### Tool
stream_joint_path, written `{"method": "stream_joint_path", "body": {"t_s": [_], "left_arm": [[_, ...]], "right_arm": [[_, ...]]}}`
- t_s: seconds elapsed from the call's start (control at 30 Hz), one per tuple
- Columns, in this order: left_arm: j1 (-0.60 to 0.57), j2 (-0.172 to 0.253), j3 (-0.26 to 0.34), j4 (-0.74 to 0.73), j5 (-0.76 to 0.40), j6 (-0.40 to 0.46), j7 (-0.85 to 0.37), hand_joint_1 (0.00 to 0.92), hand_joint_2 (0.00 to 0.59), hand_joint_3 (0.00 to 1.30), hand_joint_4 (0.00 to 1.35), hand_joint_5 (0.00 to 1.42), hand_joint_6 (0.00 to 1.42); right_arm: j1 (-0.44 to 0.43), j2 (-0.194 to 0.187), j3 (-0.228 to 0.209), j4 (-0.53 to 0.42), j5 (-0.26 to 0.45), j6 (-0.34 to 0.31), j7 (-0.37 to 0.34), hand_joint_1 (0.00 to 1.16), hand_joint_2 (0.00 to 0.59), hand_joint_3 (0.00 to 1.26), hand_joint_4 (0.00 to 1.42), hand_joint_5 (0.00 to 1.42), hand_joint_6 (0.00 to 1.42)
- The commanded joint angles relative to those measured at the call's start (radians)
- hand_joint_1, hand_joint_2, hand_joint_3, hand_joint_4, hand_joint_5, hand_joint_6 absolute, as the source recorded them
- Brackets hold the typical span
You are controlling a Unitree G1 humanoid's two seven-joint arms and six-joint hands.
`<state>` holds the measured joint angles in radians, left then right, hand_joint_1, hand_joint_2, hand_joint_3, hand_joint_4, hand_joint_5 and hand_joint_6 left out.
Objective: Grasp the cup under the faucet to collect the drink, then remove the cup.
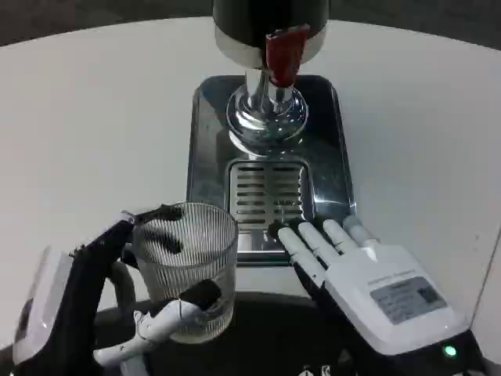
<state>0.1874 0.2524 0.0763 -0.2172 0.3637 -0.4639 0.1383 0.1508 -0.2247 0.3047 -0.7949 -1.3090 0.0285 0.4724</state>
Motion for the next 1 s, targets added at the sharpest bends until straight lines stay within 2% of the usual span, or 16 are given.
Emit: {"method": "stream_joint_path", "body": {"t_s": [0.03,0.7,1.0], "left_arm": [[-0.005,-0.003,-0.002,-0.007,-0.006,-0.021,-0.002,0.483,0.237,0.96,1.03,0.94,1.17],[-0.043,-0.009,-0.012,0.02,-0.004,-0.026,0.005,0.483,0.237,0.96,1.03,0.94,1.17],[-0.134,-0.003,-0.011,0.128,0.031,-0.055,0.042,0.483,0.237,0.96,1.03,0.94,1.17]], "right_arm": [[0.002,0.003,-0.005,0.0,0.003,-0.016,0.001,0.79,0.267,0.0,0.0,0.0,0.0],[0.014,0.015,-0.012,-0.007,-0.009,-0.008,0.011,0.79,0.267,0.0,0.0,0.0,0.0],[0.043,0.033,-0.01,-0.029,-0.028,-0.006,0.019,0.79,0.267,0.0,0.0,0.0,0.0]]}}
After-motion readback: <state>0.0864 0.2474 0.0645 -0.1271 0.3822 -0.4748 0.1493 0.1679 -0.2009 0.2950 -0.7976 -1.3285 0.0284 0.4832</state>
